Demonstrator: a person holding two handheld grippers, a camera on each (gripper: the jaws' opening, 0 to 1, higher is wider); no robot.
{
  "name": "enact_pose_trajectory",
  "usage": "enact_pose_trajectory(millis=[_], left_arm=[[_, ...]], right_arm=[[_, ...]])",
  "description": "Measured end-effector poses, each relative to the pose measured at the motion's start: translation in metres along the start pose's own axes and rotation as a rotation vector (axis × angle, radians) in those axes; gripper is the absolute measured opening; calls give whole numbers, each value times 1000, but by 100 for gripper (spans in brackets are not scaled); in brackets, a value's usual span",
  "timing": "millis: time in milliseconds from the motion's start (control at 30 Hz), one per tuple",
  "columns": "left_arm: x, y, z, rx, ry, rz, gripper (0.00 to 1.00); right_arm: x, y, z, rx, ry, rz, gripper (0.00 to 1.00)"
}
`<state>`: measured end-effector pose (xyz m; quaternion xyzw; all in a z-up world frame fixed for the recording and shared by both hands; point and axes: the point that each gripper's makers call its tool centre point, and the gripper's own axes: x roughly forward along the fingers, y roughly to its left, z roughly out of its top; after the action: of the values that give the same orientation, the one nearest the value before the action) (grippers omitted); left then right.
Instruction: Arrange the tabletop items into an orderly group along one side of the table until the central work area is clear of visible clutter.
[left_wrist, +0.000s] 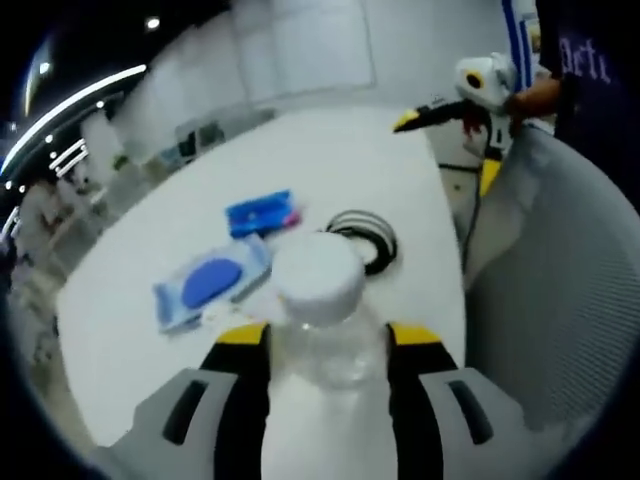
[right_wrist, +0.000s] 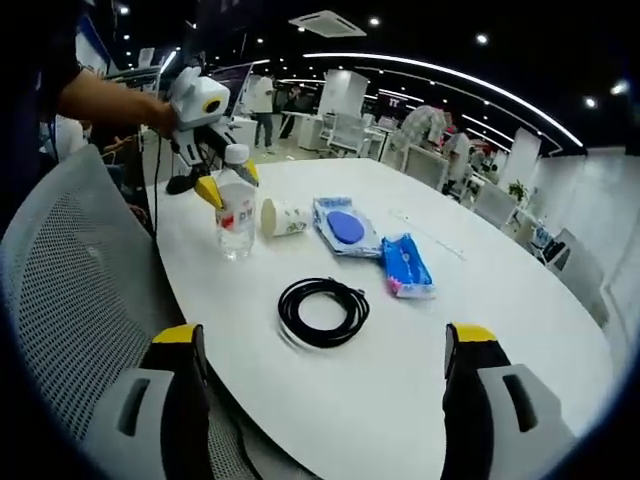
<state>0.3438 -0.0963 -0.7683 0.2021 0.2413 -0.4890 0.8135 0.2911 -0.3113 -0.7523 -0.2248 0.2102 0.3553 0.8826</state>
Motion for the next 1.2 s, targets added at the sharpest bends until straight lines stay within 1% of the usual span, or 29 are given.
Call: enact_pose_trajectory(millis=[67, 133, 267, 367, 467, 600, 700, 767, 867, 1033, 1200], left_arm=[[0, 1, -3, -28, 7, 20, 45], [2, 0, -4, -62, 3, 21, 44], [6, 1, -8, -116, 8, 45, 44], [8, -3, -9, -109, -1, 41, 39], [8, -4, -7, -102, -6, 43, 38], [8, -4, -8, -96, 16, 46, 37], [8, -5, -7, -81, 18, 41, 37], [8, -5, -7, -85, 15, 30, 36], [6, -7, -2, -101, 3, 8, 36], [1, -12, 6, -78, -2, -13, 36], [-10, -8, 16, -62, -9, -20, 36]], right_arm=[[0, -1, -1, 0, 2, -4, 97], [0, -1, 0, 4, -1, -8, 97], [0, -3, -1, 19, 3, -11, 96], [0, -3, -1, 21, 1, -12, 96], [0, -2, -1, 25, 0, -10, 96], [1, 0, -3, 40, 6, 6, 98], [2, 1, -3, 45, 8, 13, 99], [2, 2, -4, 45, 11, 16, 99], [1, 0, -3, 49, 7, 6, 99], [0, -3, -3, 60, 3, -6, 99], [0, -3, -3, 58, 4, -6, 99]])
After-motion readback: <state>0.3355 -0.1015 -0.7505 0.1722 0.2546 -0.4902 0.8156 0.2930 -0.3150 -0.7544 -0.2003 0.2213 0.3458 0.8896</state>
